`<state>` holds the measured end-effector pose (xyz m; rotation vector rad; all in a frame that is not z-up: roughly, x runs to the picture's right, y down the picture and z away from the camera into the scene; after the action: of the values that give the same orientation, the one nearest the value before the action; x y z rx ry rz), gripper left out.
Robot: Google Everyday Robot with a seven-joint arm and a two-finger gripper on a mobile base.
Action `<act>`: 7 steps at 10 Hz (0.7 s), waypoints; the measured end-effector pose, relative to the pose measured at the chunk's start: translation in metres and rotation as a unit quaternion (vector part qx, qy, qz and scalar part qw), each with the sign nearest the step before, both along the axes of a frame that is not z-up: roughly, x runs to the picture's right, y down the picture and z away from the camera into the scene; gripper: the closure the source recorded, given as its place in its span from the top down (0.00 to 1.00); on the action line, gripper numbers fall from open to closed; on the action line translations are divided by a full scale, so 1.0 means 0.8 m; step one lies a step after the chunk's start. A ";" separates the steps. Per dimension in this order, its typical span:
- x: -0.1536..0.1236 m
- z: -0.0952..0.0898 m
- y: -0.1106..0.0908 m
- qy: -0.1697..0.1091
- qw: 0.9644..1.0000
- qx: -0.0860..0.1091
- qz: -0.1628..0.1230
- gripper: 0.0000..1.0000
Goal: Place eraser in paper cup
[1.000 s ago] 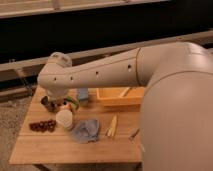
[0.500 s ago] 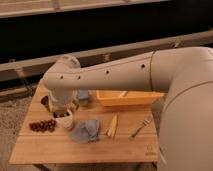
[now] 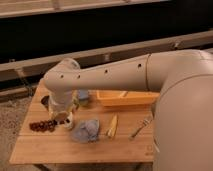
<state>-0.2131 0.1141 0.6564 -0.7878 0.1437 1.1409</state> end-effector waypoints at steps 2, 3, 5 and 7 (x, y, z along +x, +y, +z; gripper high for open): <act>-0.003 0.008 0.007 0.006 1.000 -0.023 -0.012 0.00; -0.003 0.014 0.011 0.011 0.999 -0.032 -0.018 0.00; 0.003 0.024 0.012 0.022 0.999 -0.041 -0.021 0.00; 0.010 0.035 0.009 0.037 0.998 -0.043 -0.022 0.01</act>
<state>-0.2051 0.1214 0.6842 -0.8144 0.2725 1.1279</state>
